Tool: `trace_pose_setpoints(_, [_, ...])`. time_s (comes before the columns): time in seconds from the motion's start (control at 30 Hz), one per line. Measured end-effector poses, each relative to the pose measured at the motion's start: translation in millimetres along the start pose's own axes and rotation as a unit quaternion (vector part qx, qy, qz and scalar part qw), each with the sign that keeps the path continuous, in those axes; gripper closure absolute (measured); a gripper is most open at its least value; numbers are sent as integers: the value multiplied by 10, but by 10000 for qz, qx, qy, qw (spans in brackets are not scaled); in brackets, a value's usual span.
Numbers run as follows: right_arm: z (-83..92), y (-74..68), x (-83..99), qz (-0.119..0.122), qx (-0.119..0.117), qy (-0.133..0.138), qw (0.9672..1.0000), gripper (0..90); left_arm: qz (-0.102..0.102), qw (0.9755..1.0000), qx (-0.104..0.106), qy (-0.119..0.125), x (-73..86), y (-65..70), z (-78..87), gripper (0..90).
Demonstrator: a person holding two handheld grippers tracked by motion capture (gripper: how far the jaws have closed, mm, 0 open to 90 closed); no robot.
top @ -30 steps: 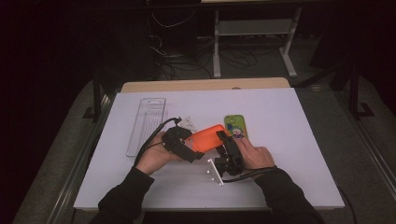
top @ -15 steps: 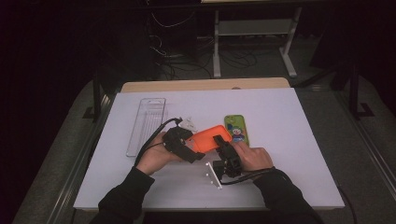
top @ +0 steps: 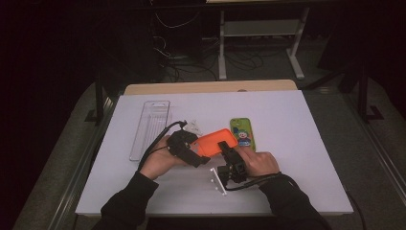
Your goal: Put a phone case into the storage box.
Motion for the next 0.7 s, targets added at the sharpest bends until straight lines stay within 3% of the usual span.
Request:
trace_pose_setpoints(0.03, [3,-3,2,-12,-17,-24,10000,777,9,10000,-2,10,1,6,-5,154])
trace_pose_setpoints(0.07, [3,-3,3,-10,-23,-33,10000,779,-115,9999,-41,-68,-2,-7,7,152])
trace_pose_setpoints(0.1, [0,0,3,-27,-64,-36,10000,781,-30,10000,-29,0,-4,7,1,149])
trace_pose_setpoints(0.23, [6,9,5,-80,-46,-13,10000,783,-4,9999,16,106,0,-1,24,133])
trace_pose_setpoints(0.4, [11,8,31,-175,-61,-66,9998,782,59,9997,176,141,2,-18,39,0])
trace_pose_setpoints(0.47, [6,13,49,-152,-75,-76,9998,782,73,9993,308,216,2,-30,71,0])
trace_pose_setpoints(0.7, [-1,34,129,-443,-197,-162,9987,781,119,9988,320,340,14,-87,150,0])
Point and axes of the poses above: each handheld gripper's, and its own axes: z roughly backward along the jaws, x roughly out of its underside, y roughly to its right, the point moved 3 cm from there along -z, roughly forward along the jaws, and after that the axes turned 14 degrees about z, right-handed, at the moved point
